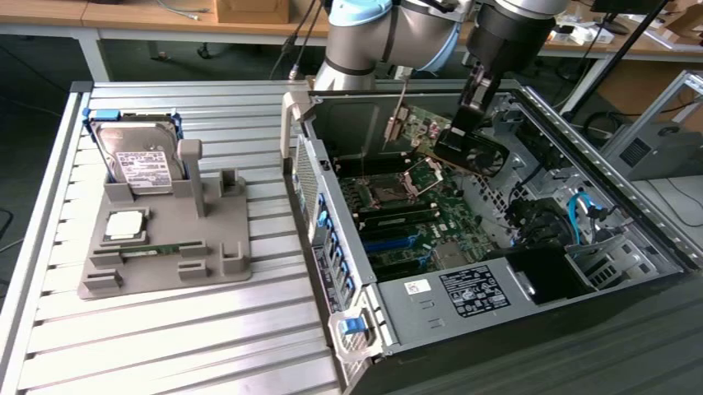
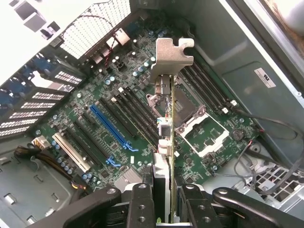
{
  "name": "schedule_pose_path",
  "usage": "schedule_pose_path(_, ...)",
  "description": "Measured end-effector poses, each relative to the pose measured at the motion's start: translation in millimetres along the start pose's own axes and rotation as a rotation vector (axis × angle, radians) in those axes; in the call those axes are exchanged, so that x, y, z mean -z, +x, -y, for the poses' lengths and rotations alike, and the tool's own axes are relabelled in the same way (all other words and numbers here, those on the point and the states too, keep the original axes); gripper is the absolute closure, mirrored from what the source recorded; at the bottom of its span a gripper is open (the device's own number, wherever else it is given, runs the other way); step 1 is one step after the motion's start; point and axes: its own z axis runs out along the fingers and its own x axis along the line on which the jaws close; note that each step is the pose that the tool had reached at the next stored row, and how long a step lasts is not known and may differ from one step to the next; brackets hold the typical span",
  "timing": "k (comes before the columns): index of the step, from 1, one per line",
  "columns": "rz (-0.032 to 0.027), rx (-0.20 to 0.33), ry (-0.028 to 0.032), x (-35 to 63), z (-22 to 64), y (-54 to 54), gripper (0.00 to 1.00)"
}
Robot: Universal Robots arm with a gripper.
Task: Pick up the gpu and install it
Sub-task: 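Insert the gpu into the slot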
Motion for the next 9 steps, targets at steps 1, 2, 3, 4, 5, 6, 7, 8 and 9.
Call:
schedule_pose_path(1,-0.0001,0.011,-0.0003,0.0,0.0,0.0,0.73)
schedule_pose_path(2,-0.0003,0.025,-0.0006,0.0,0.0,0.0,0.73)
schedule_pose_path(3,-0.0004,0.031,-0.0007,0.0,0.0,0.0,0.73)
schedule_pose_path(4,-0.0004,0.038,-0.0009,0.0,0.0,0.0,0.73)
schedule_pose_path(5,-0.0005,0.046,-0.0012,0.0,0.0,0.0,0.73)
schedule_pose_path(6,-0.0005,0.052,-0.0013,0.0,0.0,0.0,0.73)
schedule_pose_path(7,-0.0006,0.058,-0.0015,0.0,0.0,0.0,0.73)
schedule_pose_path(8,-0.0006,0.064,-0.0016,0.0,0.0,0.0,0.73)
schedule_pose_path(9,-0.0008,0.07,-0.0018,0.0,0.0,0.0,0.73)
